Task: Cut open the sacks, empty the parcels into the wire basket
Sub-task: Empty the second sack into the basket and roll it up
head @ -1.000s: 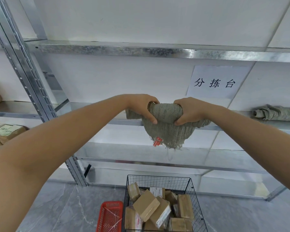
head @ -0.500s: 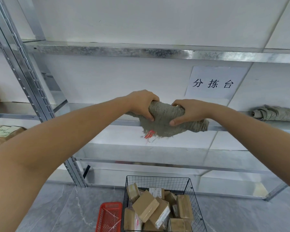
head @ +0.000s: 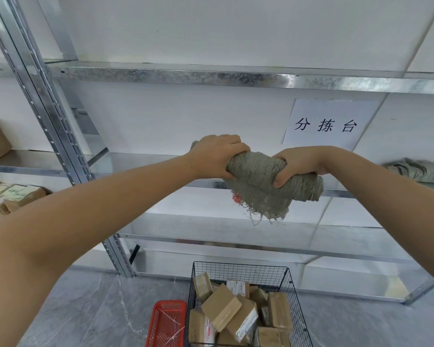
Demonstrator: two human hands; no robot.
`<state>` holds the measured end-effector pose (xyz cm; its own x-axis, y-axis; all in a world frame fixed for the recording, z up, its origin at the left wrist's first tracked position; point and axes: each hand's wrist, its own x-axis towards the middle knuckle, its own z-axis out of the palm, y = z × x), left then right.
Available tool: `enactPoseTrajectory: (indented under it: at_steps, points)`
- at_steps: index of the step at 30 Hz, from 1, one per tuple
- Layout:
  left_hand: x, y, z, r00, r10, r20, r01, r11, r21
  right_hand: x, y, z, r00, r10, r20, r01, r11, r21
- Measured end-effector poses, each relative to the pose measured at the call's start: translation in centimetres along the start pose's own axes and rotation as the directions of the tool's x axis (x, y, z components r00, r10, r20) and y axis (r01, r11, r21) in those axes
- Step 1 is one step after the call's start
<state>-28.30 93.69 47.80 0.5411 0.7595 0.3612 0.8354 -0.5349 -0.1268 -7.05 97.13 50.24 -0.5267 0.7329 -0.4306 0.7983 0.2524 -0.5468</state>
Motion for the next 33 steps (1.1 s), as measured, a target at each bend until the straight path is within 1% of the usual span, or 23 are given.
enactPoseTrajectory:
  at_steps: [2,3,5,7,10,11,13,15,16,18,19,22,24,26,27,30,33]
  points:
    - [0.0,-0.2,-0.1,0.997,0.029,0.069,-0.031,0.999,0.019,-0.1,0.0,0.2,0.998,-0.016,-0.059,0.013,0.999,-0.048]
    - [-0.1,-0.3,-0.2,0.996,0.049,0.080,-0.050,0.999,0.017,-0.2,0.0,0.4,0.994,-0.039,-0.097,0.028,0.994,-0.106]
    - [-0.2,-0.5,-0.5,0.994,0.049,0.093,-0.048,0.999,-0.010,-0.2,0.1,0.8,0.975,-0.115,-0.190,0.059,0.959,-0.277]
    - [-0.1,-0.5,-0.9,0.992,0.013,0.128,-0.011,1.000,-0.015,-0.1,0.1,1.3,0.936,-0.211,-0.283,0.089,0.917,-0.389]
    - [0.5,-0.4,-1.3,0.970,-0.044,0.239,0.041,0.999,0.015,-0.1,0.2,1.9,0.863,-0.328,-0.384,0.128,0.878,-0.461]
    - [0.7,-0.4,-1.4,0.955,-0.072,0.287,0.076,0.997,-0.004,-0.2,0.3,2.1,0.840,-0.353,-0.412,0.123,0.863,-0.489]
    - [1.1,-0.6,-1.6,0.918,-0.115,0.380,0.168,0.980,-0.107,-0.3,0.5,2.5,0.784,-0.406,-0.470,0.074,0.812,-0.579]
    - [1.2,-0.8,-1.6,0.895,-0.128,0.427,0.227,0.955,-0.189,-0.3,0.7,2.7,0.738,-0.450,-0.502,0.022,0.761,-0.649]
    - [1.2,-0.9,-1.5,0.893,-0.140,0.429,0.241,0.951,-0.192,-0.2,0.9,2.8,0.725,-0.462,-0.510,0.006,0.745,-0.667]
    - [1.1,-0.7,-1.1,0.906,-0.174,0.385,0.238,0.963,-0.127,0.0,1.2,2.8,0.725,-0.463,-0.509,-0.011,0.732,-0.682]
    - [1.1,-0.6,-0.8,0.922,-0.187,0.339,0.223,0.972,-0.069,0.1,1.4,2.8,0.740,-0.452,-0.498,-0.009,0.734,-0.679]
    - [0.7,-0.5,0.1,0.971,-0.183,0.153,0.174,0.982,0.073,0.2,1.4,2.3,0.843,-0.346,-0.412,0.032,0.797,-0.603]
    - [0.4,-0.6,0.4,0.989,-0.144,0.028,0.140,0.985,0.105,0.1,1.1,1.7,0.908,-0.242,-0.341,0.011,0.828,-0.561]
    - [0.1,-0.7,0.5,0.991,-0.093,-0.092,0.103,0.988,0.116,0.1,0.8,1.0,0.945,-0.175,-0.278,0.005,0.854,-0.520]
    - [0.1,-0.7,0.5,0.989,-0.079,-0.126,0.093,0.989,0.113,0.2,0.7,0.8,0.954,-0.157,-0.254,0.011,0.870,-0.494]
    - [-0.2,-0.6,0.8,0.989,-0.077,-0.128,0.093,0.989,0.119,0.2,0.4,0.6,0.952,-0.174,-0.251,0.041,0.887,-0.460]
    - [-0.4,-0.5,1.5,0.991,-0.038,-0.125,0.070,0.961,0.268,0.0,0.0,1.0,0.915,-0.234,-0.329,0.035,0.858,-0.512]
